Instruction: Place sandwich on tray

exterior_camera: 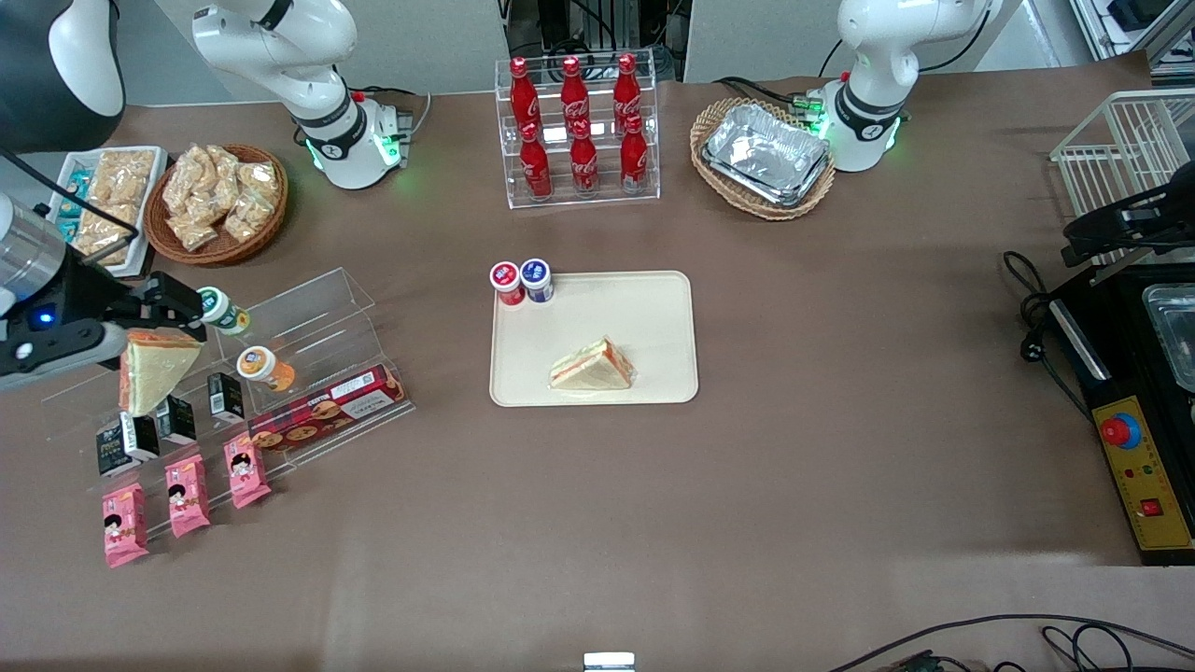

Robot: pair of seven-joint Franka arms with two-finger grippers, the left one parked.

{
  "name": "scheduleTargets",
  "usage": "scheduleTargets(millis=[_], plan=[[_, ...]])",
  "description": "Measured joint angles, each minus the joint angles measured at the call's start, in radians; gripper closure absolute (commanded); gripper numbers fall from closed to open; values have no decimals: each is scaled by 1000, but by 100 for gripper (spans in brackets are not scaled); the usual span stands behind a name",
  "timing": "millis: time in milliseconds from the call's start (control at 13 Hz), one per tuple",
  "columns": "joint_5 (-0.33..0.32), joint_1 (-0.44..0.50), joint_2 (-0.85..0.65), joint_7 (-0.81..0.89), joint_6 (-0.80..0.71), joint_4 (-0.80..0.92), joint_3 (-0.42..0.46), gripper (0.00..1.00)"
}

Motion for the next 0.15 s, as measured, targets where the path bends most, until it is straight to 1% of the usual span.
scheduleTargets(millis=[154], plan=[[-16,0,-1,63,0,0,-19,0]])
